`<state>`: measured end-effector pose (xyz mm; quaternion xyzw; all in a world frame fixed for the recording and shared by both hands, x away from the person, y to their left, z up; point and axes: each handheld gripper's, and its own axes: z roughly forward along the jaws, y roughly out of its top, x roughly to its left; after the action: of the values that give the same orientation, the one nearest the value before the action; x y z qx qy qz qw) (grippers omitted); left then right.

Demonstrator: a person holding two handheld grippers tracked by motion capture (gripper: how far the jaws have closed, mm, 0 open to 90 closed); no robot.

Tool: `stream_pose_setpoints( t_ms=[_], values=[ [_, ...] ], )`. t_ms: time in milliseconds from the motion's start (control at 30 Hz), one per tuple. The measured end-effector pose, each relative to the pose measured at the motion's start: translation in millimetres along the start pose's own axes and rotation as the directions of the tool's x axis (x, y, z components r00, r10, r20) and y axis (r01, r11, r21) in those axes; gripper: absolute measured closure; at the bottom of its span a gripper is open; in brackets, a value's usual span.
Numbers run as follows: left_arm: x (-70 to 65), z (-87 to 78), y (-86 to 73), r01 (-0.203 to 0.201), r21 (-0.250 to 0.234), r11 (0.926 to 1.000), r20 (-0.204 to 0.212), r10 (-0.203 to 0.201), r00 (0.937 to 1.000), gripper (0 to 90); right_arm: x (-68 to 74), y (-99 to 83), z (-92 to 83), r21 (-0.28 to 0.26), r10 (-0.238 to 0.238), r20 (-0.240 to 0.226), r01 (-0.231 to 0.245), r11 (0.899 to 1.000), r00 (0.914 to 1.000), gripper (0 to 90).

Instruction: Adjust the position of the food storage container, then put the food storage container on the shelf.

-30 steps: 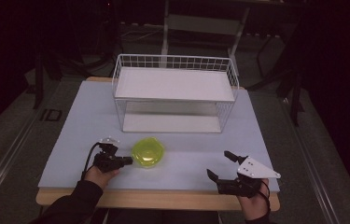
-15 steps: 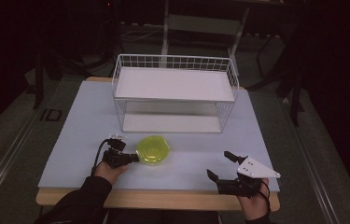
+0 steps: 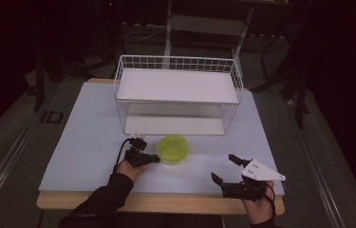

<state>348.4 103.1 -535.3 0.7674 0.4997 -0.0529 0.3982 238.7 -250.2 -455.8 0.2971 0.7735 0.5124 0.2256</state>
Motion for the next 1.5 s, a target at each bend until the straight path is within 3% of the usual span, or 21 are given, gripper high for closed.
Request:
stream_pose_setpoints(
  t_ms=[333,600,867,933,1033,1100,1133,1167,1200,1233,1267,1300,1333,1367,1467,1500],
  values=[
    [-15.1,24.1,18.7,-0.023,0.002,0.9997,0.014,0.023,0.9996,90.0,0.3,-1.2,2.2,0.014,-0.002,-0.009,0.002,1.0,1.0,13.4],
    [-14.2,24.9,23.5,-0.04,-0.013,0.9991,0.018,0.041,0.999,90.0,0.0,-1.8,2.9,0.019,0.001,-0.012,0.0,1.0,0.9999,13.4],
    [-6.7,-4.5,18.8,-0.058,-0.034,0.9977,-0.003,0.058,0.9983,84.7,-0.2,-1.6,3.2,0.021,-0.002,-0.008,0.002,1.0,1.0,13.5],
    [-5.0,-28.6,16.4,-0.071,-0.06,0.9957,0.001,0.071,0.9975,82.0,0.6,-1.2,3.1,0.022,-0.002,-0.008,0.002,1.0,1.0,13.5],
    [-5.3,-42.7,15.5,-0.098,-0.07,0.9928,-0.015,0.097,0.9952,73.3,0.3,-1.2,3.6,0.023,0.0,-0.008,0.0,1.0,1.0,13.5],
    [-6.8,-55.9,13.8,-0.128,-0.083,0.9883,-0.017,0.127,0.9918,68.4,0.3,-1.2,3.9,0.026,0.004,-0.01,-0.003,1.0,0.9999,13.5],
    [-8.7,-69.0,9.9,-0.15,-0.122,0.9812,-0.018,0.149,0.9887,55.4,0.4,-1.1,3.9,0.027,0.003,-0.01,-0.003,1.0,0.9999,13.5],
    [-10.2,-75.1,7.4,-0.168,-0.134,0.9766,-0.033,0.165,0.9857,50.3,0.6,-0.9,3.7,0.028,0.002,-0.011,-0.002,1.0,0.9999,13.5],
    [-10.2,-75.1,7.4,-0.168,-0.134,0.9766,-0.033,0.165,0.9857,43.7,0.6,-0.9,3.7,0.028,0.002,-0.011,-0.002,1.0,0.9999,13.5],
    [-11.5,-80.8,4.2,-0.175,-0.153,0.9726,-0.029,0.172,0.9846,43.7,0.9,-0.7,3.5,0.026,0.002,-0.011,-0.002,1.0,0.9999,13.5],
    [-12.5,-87.7,-0.1,-0.172,-0.18,0.9685,-0.002,0.174,0.9847,38.3,1.2,-0.4,3.2,0.027,0.001,-0.01,-0.001,1.0,0.9999,13.5],
    [-13.5,-91.8,-3.0,-0.175,-0.199,0.9642,0.001,0.178,0.984,25.5,1.6,0.4,2.8,0.027,-0.001,-0.01,0.001,1.0,0.9999,13.5],
    [-17.2,-100.3,-10.5,-0.211,-0.226,0.9511,0.038,0.225,0.9737,15.3,1.7,1.0,2.4,0.027,-0.001,-0.011,0.002,1.0,0.9999,13.5],
    [-17.2,-100.3,-10.5,-0.211,-0.226,0.9511,0.038,0.225,0.9737,13.2,1.7,1.0,2.4,0.027,-0.001,-0.011,0.002,1.0,0.9999,13.5],
    [-25.4,-109.3,-19.8,-0.231,-0.292,0.9282,0.03,0.25,0.9677,11.2,3.2,4.7,0.1,0.021,-0.002,-0.012,0.002,1.0,0.9999,13.5],
    [-32.9,-111.7,-25.0,-0.258,-0.336,0.9056,0.006,0.276,0.9611,6.3,4.6,8.3,-1.1,0.02,-0.009,-0.009,0.01,1.0,0.9999,14.0]
  ],
)
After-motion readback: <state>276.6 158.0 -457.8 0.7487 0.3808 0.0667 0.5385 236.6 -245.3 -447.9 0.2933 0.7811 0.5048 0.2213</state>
